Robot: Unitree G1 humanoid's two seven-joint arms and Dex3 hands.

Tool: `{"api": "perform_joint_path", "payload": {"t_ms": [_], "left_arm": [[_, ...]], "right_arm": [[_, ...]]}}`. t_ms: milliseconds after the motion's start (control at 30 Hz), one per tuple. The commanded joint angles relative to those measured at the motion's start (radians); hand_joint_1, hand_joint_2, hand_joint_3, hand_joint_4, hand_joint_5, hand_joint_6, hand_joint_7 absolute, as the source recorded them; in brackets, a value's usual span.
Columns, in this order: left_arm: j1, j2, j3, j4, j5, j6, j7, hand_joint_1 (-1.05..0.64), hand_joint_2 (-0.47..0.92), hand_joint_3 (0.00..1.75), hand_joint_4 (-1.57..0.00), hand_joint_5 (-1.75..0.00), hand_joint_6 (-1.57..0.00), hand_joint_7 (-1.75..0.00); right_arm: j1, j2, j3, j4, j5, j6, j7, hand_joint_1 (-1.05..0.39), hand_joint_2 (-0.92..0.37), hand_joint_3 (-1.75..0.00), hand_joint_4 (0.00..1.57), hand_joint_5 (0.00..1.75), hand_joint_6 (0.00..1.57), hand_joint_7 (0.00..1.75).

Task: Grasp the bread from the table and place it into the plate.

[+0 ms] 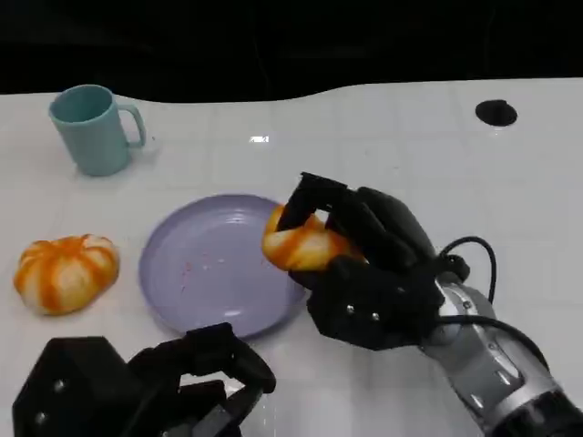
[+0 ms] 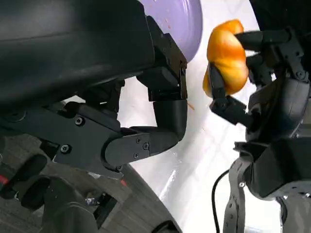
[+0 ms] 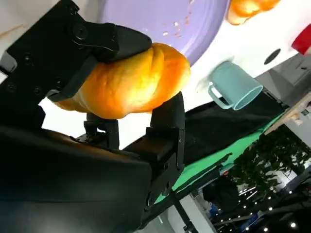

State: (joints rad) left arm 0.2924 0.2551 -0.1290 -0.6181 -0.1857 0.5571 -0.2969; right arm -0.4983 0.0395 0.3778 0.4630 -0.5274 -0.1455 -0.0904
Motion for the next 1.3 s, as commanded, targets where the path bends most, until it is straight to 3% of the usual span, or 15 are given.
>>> {"api": "perform_joint_path", "payload": {"t_ms": [33, 233, 367, 400, 467, 533, 600, 633, 667, 733, 800, 933, 1300], "left_arm": [[0.010, 0.004, -0.004, 0.006, 0.006, -0.020, 0.004, -0.30, 0.90, 0.60, -0.70, -1.75, -0.61, -1.45], [0.027, 0.001, -0.011, -0.017, 0.006, -0.014, 0.010, -0.31, 0.89, 0.60, -0.71, -1.75, -0.61, -1.46], [0.027, 0.003, -0.020, -0.029, 0.014, -0.010, 0.014, -0.31, 0.89, 0.61, -0.71, -1.75, -0.61, -1.47], [0.027, 0.002, -0.022, -0.031, 0.015, -0.007, 0.016, -0.31, 0.89, 0.61, -0.71, -1.75, -0.61, -1.47], [0.028, -0.001, -0.025, -0.032, 0.013, -0.008, 0.019, -0.31, 0.88, 0.63, -0.71, -1.75, -0.61, -1.48], [0.028, 0.000, -0.028, -0.031, 0.014, -0.015, 0.017, -0.31, 0.87, 0.64, -0.71, -1.75, -0.61, -1.48], [0.029, 0.002, -0.030, -0.033, 0.015, -0.017, 0.016, -0.33, 0.86, 0.64, -0.71, -1.75, -0.60, -1.48], [0.028, 0.002, -0.032, -0.038, 0.017, -0.011, 0.019, -0.33, 0.86, 0.65, -0.71, -1.75, -0.60, -1.48], [0.028, 0.001, -0.033, -0.041, 0.019, -0.007, 0.021, -0.33, 0.86, 0.65, -0.71, -1.75, -0.60, -1.48], [0.027, -0.001, -0.034, -0.044, 0.022, -0.004, 0.022, -0.32, 0.86, 0.65, -0.71, -1.75, -0.61, -1.49], [0.025, -0.002, -0.034, -0.045, 0.022, -0.001, 0.022, -0.32, 0.86, 0.66, -0.71, -1.75, -0.61, -1.49], [0.019, -0.006, -0.033, -0.052, 0.019, 0.019, 0.026, -0.32, 0.85, 0.67, -0.71, -1.75, -0.61, -1.49], [0.019, -0.011, -0.036, -0.049, 0.024, 0.016, 0.026, -0.31, 0.81, 0.74, -0.72, -1.75, -0.60, -1.51]], "right_arm": [[-0.074, 0.028, 0.021, 0.080, -0.002, -0.019, -0.014, -0.12, -0.46, -1.20, 0.81, 1.75, 0.62, 1.75], [-0.159, 0.079, 0.038, 0.208, 0.002, -0.039, -0.043, -0.13, -0.47, -1.19, 0.80, 1.75, 0.59, 1.75], [-0.220, 0.117, 0.044, 0.308, 0.000, -0.045, -0.065, -0.13, -0.52, -1.08, 0.77, 1.75, 0.58, 1.69], [-0.237, 0.126, 0.046, 0.325, -0.003, -0.022, -0.059, -0.13, -0.52, -1.07, 0.77, 1.75, 0.61, 1.62], [-0.266, 0.139, 0.053, 0.351, -0.010, 0.023, -0.042, -0.18, -0.57, -0.95, 0.72, 1.74, 0.70, 1.17], [-0.288, 0.147, 0.053, 0.373, -0.004, 0.050, -0.017, -0.19, -0.60, -0.82, 0.66, 1.70, 0.78, 0.84], [-0.302, 0.143, 0.059, 0.384, -0.004, 0.065, 0.015, -0.22, -0.73, -0.51, 0.59, 1.38, 0.82, 0.47], [-0.306, 0.134, 0.070, 0.376, -0.011, 0.081, 0.050, -0.27, -0.80, -0.37, 0.44, 1.16, 0.75, 0.28], [-0.308, 0.126, 0.078, 0.368, -0.015, 0.092, 0.074, -0.33, -0.86, -0.26, 0.34, 0.90, 0.67, 0.17], [-0.308, 0.109, 0.096, 0.331, -0.024, 0.136, 0.148, -0.41, -0.90, -0.18, 0.22, 0.61, 0.54, 0.05], [-0.302, 0.093, 0.114, 0.292, -0.039, 0.171, 0.197, -0.52, -0.92, -0.18, 0.05, 0.42, 0.31, 0.01], [-0.289, 0.069, 0.138, 0.224, -0.048, 0.217, 0.275, -0.66, -0.92, -0.27, 0.00, 0.15, 0.14, 0.01], [-0.232, -0.003, 0.158, -0.014, -0.044, 0.337, 0.442, -0.78, -0.92, -0.33, 0.01, 0.08, 0.08, 0.00]]}}
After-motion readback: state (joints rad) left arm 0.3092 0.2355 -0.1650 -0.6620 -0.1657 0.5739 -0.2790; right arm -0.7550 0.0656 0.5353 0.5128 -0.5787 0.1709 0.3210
